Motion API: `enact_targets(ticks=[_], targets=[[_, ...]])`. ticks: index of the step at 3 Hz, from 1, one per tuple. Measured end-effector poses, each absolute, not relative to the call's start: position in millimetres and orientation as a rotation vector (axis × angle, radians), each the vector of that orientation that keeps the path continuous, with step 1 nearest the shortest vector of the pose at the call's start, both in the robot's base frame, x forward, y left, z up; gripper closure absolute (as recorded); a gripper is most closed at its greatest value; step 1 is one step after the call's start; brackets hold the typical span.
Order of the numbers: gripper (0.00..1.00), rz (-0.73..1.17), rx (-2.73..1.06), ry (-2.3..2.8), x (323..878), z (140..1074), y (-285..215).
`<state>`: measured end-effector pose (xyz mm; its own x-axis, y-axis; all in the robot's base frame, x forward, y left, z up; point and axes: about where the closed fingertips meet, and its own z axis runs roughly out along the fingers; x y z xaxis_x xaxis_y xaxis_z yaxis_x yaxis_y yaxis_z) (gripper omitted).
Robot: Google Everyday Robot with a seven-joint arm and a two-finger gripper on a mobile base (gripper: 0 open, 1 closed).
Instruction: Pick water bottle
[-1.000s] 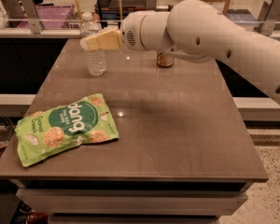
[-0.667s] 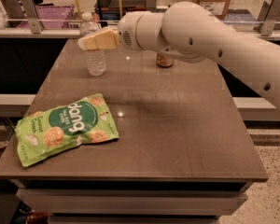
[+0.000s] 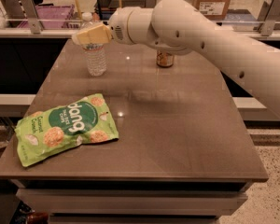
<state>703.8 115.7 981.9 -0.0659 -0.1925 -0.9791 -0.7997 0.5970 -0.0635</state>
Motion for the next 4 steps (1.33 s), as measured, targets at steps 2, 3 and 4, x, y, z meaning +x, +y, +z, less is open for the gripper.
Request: enact_targets(ticks=[2, 3, 4], targets=[[0.00, 0.674, -0.862, 1.550, 718.5, 978.5, 138.3], [0.00, 0.702, -0.856, 1.539, 720.5, 971.1, 149.1], [0.18, 0.729, -0.867, 1.525, 721.0, 965.0, 158.0]])
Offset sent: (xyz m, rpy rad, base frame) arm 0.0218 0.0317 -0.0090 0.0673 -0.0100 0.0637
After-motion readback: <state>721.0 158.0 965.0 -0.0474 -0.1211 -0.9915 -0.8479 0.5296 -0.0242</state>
